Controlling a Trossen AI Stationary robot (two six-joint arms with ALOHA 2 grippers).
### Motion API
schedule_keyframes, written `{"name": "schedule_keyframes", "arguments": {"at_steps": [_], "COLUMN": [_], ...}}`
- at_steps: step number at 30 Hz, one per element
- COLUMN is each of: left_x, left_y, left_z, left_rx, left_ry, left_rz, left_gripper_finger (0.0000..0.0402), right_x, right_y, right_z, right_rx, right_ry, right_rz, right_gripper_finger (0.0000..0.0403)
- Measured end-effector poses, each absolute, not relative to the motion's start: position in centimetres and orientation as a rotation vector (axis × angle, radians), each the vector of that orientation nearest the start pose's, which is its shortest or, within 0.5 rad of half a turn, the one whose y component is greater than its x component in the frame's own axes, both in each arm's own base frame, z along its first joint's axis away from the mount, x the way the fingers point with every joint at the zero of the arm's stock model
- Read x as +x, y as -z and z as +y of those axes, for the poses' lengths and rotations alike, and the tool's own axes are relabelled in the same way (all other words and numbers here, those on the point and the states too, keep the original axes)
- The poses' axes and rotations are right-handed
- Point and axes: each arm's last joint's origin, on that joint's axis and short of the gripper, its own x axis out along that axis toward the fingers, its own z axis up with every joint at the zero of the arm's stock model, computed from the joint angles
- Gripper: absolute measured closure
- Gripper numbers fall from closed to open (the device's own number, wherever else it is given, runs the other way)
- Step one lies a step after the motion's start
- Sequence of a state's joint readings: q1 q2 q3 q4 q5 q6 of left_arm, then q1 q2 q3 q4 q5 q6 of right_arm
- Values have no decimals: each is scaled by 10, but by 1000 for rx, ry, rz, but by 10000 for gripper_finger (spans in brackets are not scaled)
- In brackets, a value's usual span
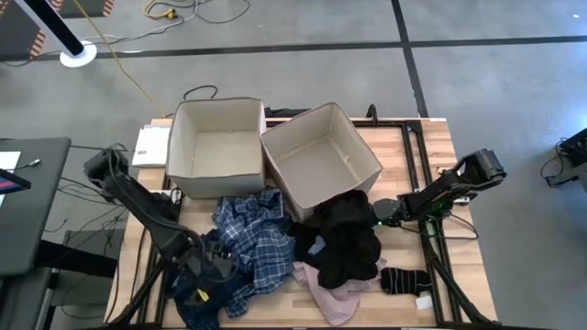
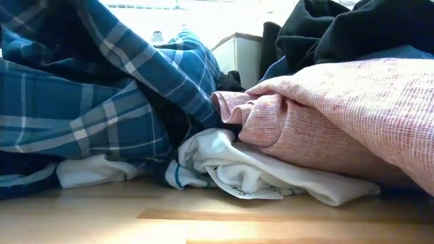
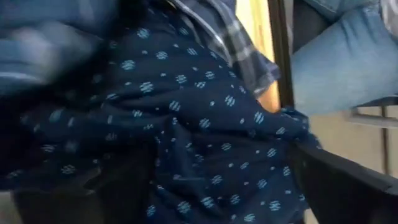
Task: Sort clothes
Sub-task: Put the dark blue shirt into the left laundry organizer
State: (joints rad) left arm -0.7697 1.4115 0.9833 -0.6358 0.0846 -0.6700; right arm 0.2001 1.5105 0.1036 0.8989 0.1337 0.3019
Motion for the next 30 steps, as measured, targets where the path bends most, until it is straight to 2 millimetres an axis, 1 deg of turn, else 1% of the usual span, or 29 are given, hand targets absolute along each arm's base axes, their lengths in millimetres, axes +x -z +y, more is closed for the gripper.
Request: {"name": "schedule_keyframes", "arguments": {"at_steps": [5,10,15,17,20,25,28,30], "left_x": [199,203,206,207,208,210,211,211], "left_y": [-217,-193,-171,-167,-162,-150,-139,-133], "left_z": [-205,-216,-219,-218,-217,-216,-216,-216], "left_rx": [-242,-214,-153,-134,-100,-32,4,31], "left_ry": [375,342,294,265,212,113,75,67], "left_rz": [1259,1319,1398,1418,1397,1359,1365,1374], "left_gripper_finger": [7,3,3,3,3,16,38,62], "right_x": [185,185,185,185,185,185,185,185], "right_y": [-88,-88,-88,-88,-88,-88,-88,-88], "right_z": [33,33,33,33,33,33,33,33], "right_rx": [192,188,187,187,188,187,187,187], "right_ry": [7,6,7,7,8,8,8,8], "right_rz": [506,506,506,506,506,506,506,506], "right_gripper_finger": [301,301,301,301,301,301,301,301]}}
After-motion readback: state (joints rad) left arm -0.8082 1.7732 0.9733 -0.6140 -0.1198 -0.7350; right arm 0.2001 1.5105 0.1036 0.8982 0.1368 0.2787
